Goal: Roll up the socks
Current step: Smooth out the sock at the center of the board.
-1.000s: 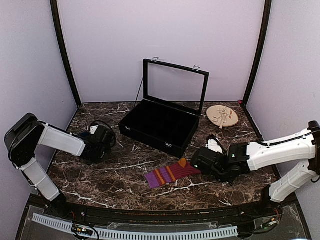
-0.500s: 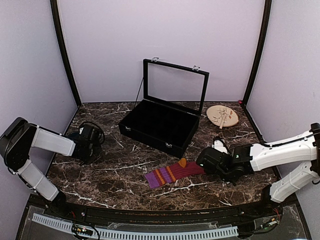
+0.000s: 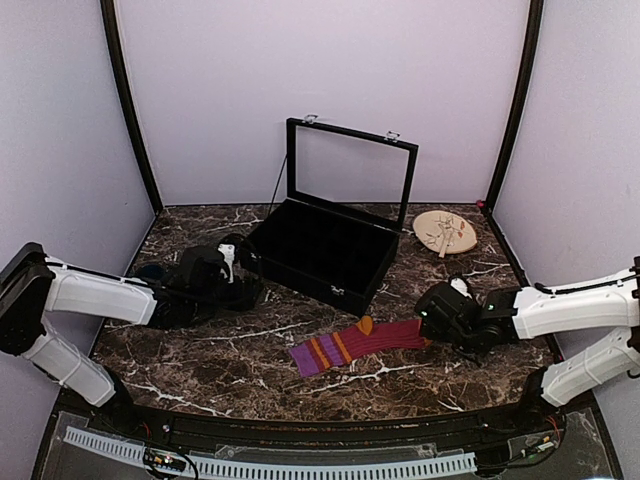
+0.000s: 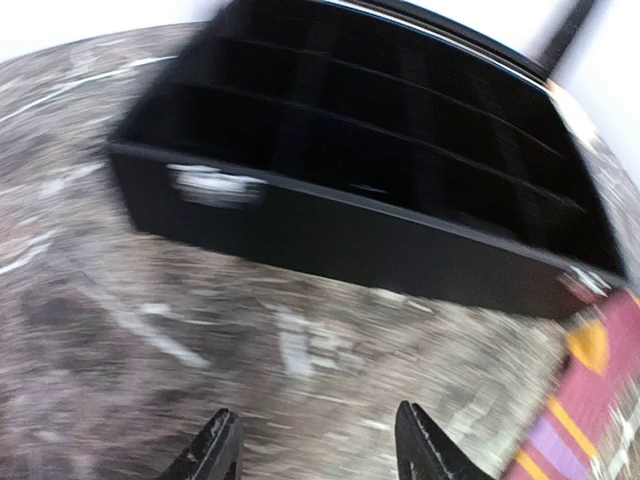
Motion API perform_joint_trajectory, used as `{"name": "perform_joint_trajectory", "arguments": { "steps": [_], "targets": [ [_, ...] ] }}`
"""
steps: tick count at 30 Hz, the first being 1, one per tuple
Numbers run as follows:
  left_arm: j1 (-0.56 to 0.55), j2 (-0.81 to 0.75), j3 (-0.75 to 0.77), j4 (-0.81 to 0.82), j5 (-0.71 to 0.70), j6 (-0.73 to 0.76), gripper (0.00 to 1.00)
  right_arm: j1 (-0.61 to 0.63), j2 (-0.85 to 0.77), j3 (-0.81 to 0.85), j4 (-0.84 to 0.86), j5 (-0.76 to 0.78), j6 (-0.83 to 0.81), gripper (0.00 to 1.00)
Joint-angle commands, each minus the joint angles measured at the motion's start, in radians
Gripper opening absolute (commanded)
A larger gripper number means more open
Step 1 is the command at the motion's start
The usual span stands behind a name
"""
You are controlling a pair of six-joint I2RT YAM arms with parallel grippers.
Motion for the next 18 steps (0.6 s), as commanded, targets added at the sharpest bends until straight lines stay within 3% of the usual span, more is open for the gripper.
{"name": "perform_joint_trajectory", "arguments": {
  "steps": [1,9,18],
  "targets": [
    [-0.104,-0.008,0.013,0.047,0.128,0.101,0.54,-0.063,0.016,-0.012,0.068,-0.049,0.021,0.77],
    [-0.265,0.106,0.091,0.039,0.272,0.237,0.53,-0.187,0.074,-0.022,0.122,-0.145,0.0,0.78],
    [-0.339,0.233,0.183,-0.032,0.283,0.276,0.52,-0.216,0.155,-0.004,0.145,-0.226,-0.011,0.77]
  ]
}}
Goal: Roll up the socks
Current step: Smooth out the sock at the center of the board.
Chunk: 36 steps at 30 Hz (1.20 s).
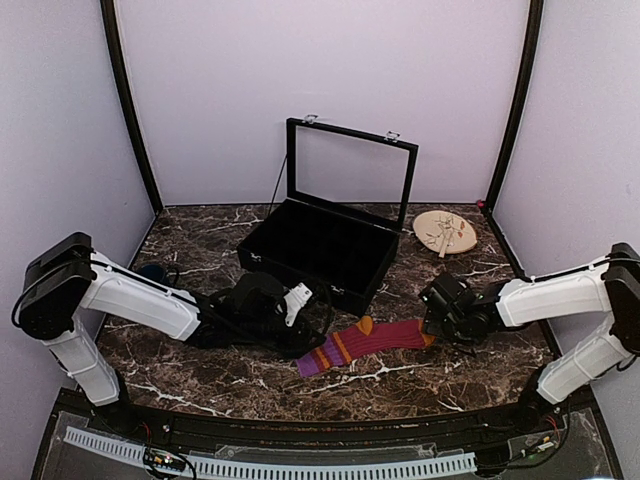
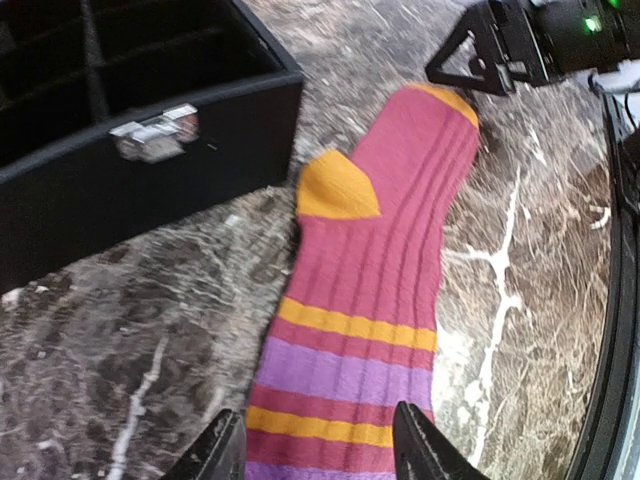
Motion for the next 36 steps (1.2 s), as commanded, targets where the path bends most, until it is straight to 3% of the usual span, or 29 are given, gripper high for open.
{"name": "perform_joint_trajectory", "arguments": {
  "steps": [1,17,28,36],
  "targets": [
    [-0.013,0.019,0.026,-0.042,0.03,0.034,0.52,-0.006,0.012,0.005,0.036,-0.054,-0.004,0.77],
    [-0.049,0.077,0.085,-0.189,0.022,0.05,0.49,-0.006,0.002,-0.032,0.043,-0.141,0.017,0.7],
    [-0.05,0.14,0.132,-0.287,0.005,0.029,0.49,-0.005,0.002,-0.088,0.07,-0.242,0.014,0.4],
    [-0.05,0.172,0.168,-0.343,-0.007,0.029,0.49,0.022,0.031,-0.066,0.049,-0.275,-0.016,0.4]
  ]
}}
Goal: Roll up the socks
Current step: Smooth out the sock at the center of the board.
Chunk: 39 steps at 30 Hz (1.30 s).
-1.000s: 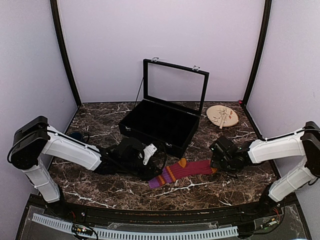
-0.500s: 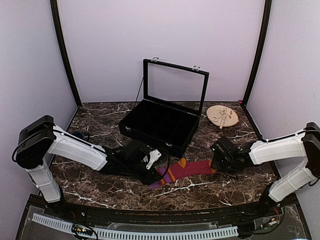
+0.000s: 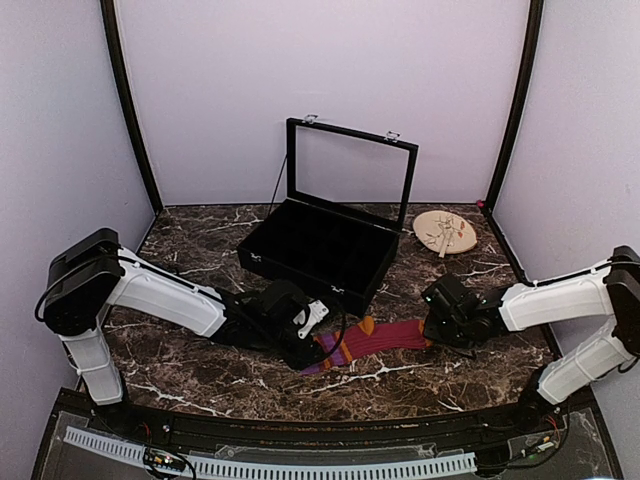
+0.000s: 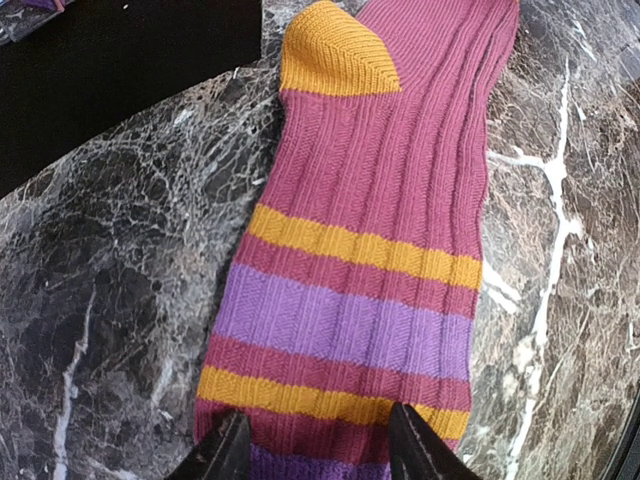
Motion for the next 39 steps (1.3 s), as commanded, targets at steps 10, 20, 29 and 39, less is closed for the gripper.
{"name": "perform_joint_trajectory", "arguments": {
  "steps": [10,20,29,39],
  "targets": [
    [-0.005,0.04,0.04,-0.133,-0.022,-0.013,0.49,0.047,0.023,-0.086,-0.02,-0.21,0.016,0.24],
    [-0.005,0.031,0.032,-0.154,-0.04,-0.032,0.49,0.055,-0.041,-0.108,-0.033,-0.193,0.053,0.0],
    [-0.003,-0.006,0.002,-0.173,-0.084,-0.047,0.49,0.058,-0.188,-0.055,-0.194,-0.059,0.073,0.0],
    [-0.002,-0.023,-0.017,-0.187,-0.097,-0.058,0.49,0.066,-0.294,-0.057,-0.274,-0.022,0.103,0.0]
  ]
}}
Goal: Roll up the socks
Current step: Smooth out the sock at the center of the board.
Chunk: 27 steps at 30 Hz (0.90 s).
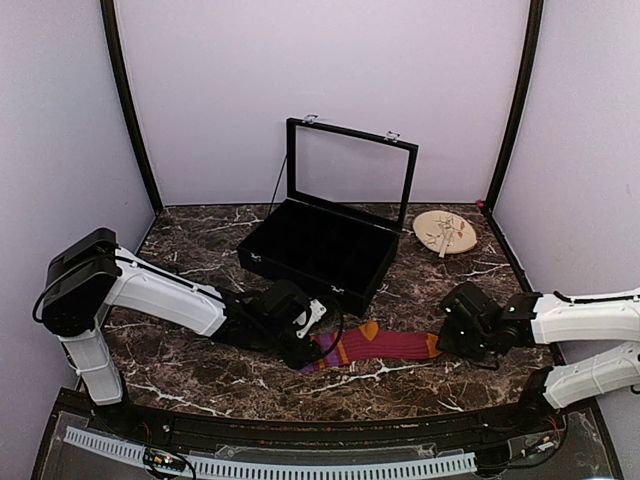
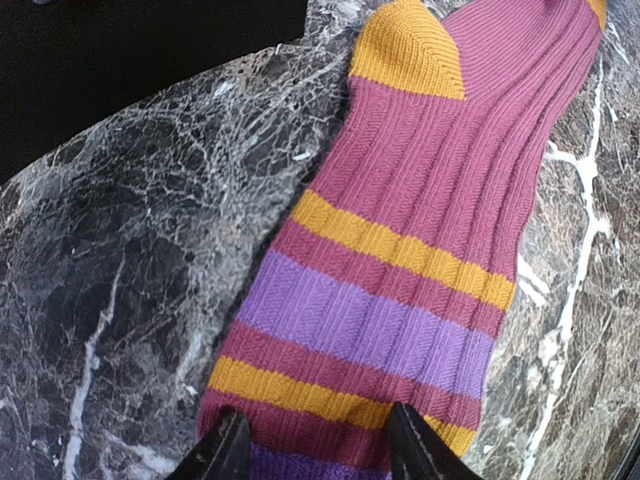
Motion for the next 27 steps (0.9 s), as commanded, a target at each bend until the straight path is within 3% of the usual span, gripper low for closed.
{"name": "perform_joint_trajectory", "arguments": {
  "steps": [1,14,27],
  "targets": [
    [-0.001,-0.019,-0.038,-0.11,-0.015,-0.018,0.49,0.015,-0.041,0.007,-0.061,0.043,0.027,0.0],
    [-0.001,-0.046,-0.06,-0.086,0.028,-0.015,0.49,0.091,0.029,0.122,-0.103,0.085,0.005,0.0],
    [0.0,-0.222,-0.106,-0.007,0.083,-0.019,0.58,0.099,0.062,0.2,-0.127,0.13,-0.027,0.0]
  ]
}}
